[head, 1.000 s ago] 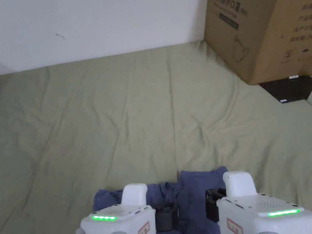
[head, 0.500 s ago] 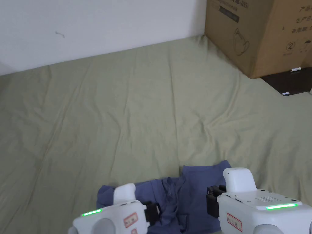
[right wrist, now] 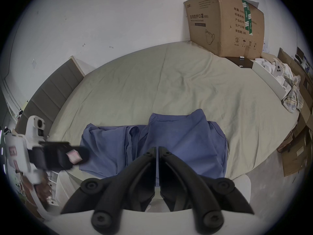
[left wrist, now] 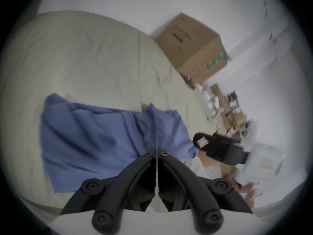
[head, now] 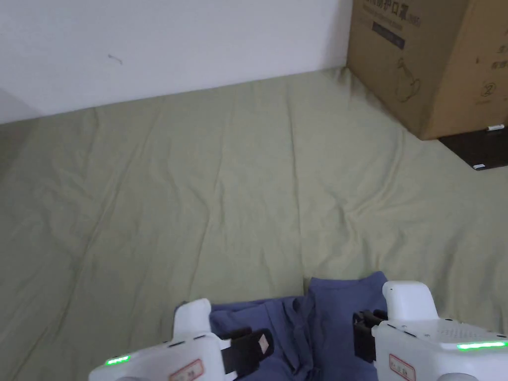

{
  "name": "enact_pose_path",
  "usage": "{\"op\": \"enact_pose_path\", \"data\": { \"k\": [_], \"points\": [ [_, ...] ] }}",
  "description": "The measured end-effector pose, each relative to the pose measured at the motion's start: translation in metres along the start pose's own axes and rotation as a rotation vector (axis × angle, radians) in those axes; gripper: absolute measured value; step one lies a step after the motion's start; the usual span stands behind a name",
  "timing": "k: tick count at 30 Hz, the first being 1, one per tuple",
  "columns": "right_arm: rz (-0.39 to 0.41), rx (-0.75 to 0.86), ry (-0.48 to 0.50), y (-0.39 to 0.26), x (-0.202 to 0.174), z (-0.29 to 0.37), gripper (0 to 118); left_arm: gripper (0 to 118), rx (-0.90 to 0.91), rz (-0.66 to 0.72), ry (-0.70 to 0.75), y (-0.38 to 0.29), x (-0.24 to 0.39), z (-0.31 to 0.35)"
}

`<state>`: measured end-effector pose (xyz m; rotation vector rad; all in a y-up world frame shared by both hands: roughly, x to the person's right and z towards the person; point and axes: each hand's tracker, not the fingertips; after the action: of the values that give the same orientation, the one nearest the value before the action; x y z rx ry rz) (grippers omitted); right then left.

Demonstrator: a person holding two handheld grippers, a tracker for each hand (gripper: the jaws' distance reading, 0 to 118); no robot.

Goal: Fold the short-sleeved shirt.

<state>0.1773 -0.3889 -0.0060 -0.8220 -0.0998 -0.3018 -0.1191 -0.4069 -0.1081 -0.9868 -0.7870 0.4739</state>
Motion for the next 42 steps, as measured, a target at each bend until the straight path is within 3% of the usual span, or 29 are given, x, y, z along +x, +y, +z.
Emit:
{"op": "enact_pose_path", "data": {
  "k": [1,2,3,4,5,7,11,16,19,22,23,24,25,26,27,28,31,35,42],
  "points": [
    [0.004,-0.003,0.002,0.000,-0.001,-0.001,3,22,0.034,0.049,-0.012,0.001,-0.017,0.017],
    [0.007,-0.006,0.003,0.000,-0.004,-0.002,3,63,0.052,0.072,0.003,0.002,-0.033,0.032],
    [0.010,-0.011,0.007,0.001,-0.006,-0.003,3,95,0.058,0.071,0.037,0.000,-0.047,0.044],
    [0.015,-0.017,0.010,0.002,-0.008,-0.004,3,113,0.048,0.055,0.095,-0.002,-0.060,0.053],
    [0.023,-0.020,0.008,0.002,-0.011,-0.003,3,116,0.025,0.051,0.152,-0.005,-0.072,0.061],
    [0.043,-0.019,0.007,0.001,-0.017,-0.002,3,115,0.036,0.067,0.184,-0.013,-0.094,0.069],
    [0.064,-0.044,0.003,0.000,-0.024,-0.008,3,115,-0.020,0.238,0.208,-0.019,-0.131,0.049],
    [0.089,-0.071,0.003,0.001,-0.033,-0.013,3,118,0.040,0.331,0.091,-0.020,-0.145,0.024],
    [0.091,-0.081,0.006,0.002,-0.037,-0.018,3,117,0.056,0.414,-0.080,-0.015,-0.157,0.010],
    [0.103,-0.098,0.007,0.002,-0.041,-0.023,3,109,0.031,0.494,-0.196,-0.015,-0.165,-0.012],
    [0.104,-0.102,0.010,0.002,-0.042,-0.023,3,85,0.033,0.481,-0.169,-0.014,-0.167,-0.013],
    [0.107,-0.104,0.013,0.002,-0.043,-0.023,3,36,0.024,0.473,-0.119,-0.012,-0.165,-0.010],
    [0.111,-0.106,0.016,0.002,-0.043,-0.023,3,13,0.003,0.474,-0.022,-0.013,-0.170,-0.013],
    [0.116,-0.108,0.017,0.002,-0.044,-0.023,3,13,-0.006,0.491,-0.017,-0.017,-0.176,-0.012],
    [0.122,-0.112,0.015,0.003,-0.046,-0.024,3,13,-0.015,0.512,-0.133,-0.020,-0.181,-0.009],
    [0.127,-0.113,0.012,0.005,-0.047,-0.025,3,13,0.010,0.527,-0.151,-0.018,-0.179,-0.002],
    [0.128,-0.113,0.009,0.007,-0.049,-0.027,3,13,0.023,0.455,-0.116,-0.014,-0.176,0.014],
    [0.129,-0.116,0.021,0.010,-0.057,-0.032,3,13,0.069,0.467,-0.086,-0.009,-0.191,0.054],
    [0.159,-0.121,0.046,0.010,-0.070,-0.037,3,13,0.215,0.498,0.179,-0.005,-0.242,0.159]
  ]
}}
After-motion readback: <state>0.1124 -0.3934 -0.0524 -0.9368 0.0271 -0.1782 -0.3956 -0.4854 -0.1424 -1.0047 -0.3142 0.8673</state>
